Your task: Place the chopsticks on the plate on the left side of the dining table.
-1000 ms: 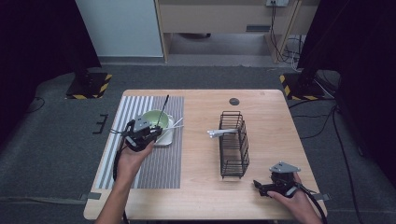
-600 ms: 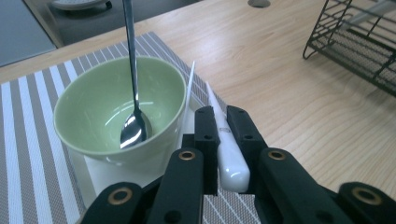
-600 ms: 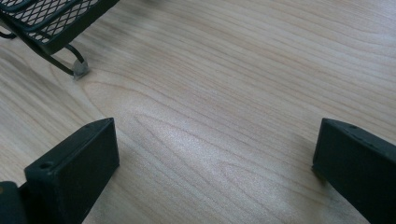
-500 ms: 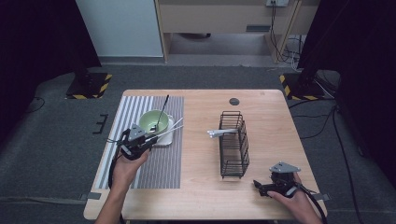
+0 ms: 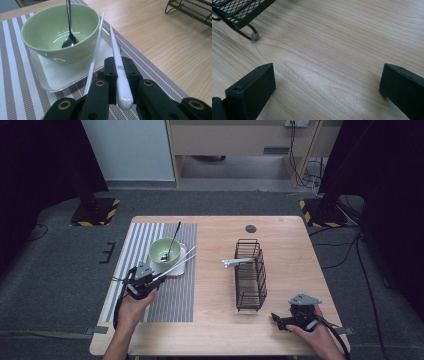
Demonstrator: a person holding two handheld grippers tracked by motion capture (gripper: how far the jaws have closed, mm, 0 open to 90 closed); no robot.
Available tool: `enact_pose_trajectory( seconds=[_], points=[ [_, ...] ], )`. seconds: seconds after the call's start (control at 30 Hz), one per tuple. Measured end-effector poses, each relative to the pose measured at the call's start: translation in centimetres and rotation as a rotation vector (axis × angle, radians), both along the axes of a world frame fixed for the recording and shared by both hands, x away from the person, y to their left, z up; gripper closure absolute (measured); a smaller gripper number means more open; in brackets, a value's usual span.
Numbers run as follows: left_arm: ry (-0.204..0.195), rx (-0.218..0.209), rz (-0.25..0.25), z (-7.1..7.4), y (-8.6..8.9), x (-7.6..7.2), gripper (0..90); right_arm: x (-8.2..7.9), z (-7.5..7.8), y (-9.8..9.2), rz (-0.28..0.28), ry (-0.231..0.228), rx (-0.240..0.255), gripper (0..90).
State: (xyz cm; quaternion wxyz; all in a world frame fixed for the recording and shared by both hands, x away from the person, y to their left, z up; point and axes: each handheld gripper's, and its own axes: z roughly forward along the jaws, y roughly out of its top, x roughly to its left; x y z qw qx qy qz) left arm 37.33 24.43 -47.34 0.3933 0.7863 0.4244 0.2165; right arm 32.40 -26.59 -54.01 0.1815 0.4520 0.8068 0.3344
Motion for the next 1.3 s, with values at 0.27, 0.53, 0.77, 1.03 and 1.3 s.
enact_pose_trajectory(
  seconds=[0.27, 0.53, 0.77, 1.03, 1.3],
  points=[
    [0.025, 0.001, -0.001, -1.3, 0.5, -0.5, 82.9, 0.0, 0.0, 0.0, 0.000, 0.000, 0.000, 0.3],
    [0.051, -0.003, -0.001, -2.5, 0.7, -0.7, 82.9, 0.0, 0.0, 0.0, 0.000, 0.000, 0.000, 0.3],
    [0.066, -0.012, -0.001, -3.0, 0.7, -0.8, 82.9, 0.0, 0.0, 0.0, 0.000, 0.000, 0.000, 0.3],
    [0.083, -0.008, 0.020, -3.8, 0.8, -0.8, 82.9, 0.0, 0.0, 0.0, 0.000, 0.000, 0.000, 0.3],
    [0.085, -0.023, 0.023, -4.2, 0.9, -0.6, 82.8, 0.0, 0.0, 0.0, 0.000, 0.000, 0.000, 0.3]
  ],
)
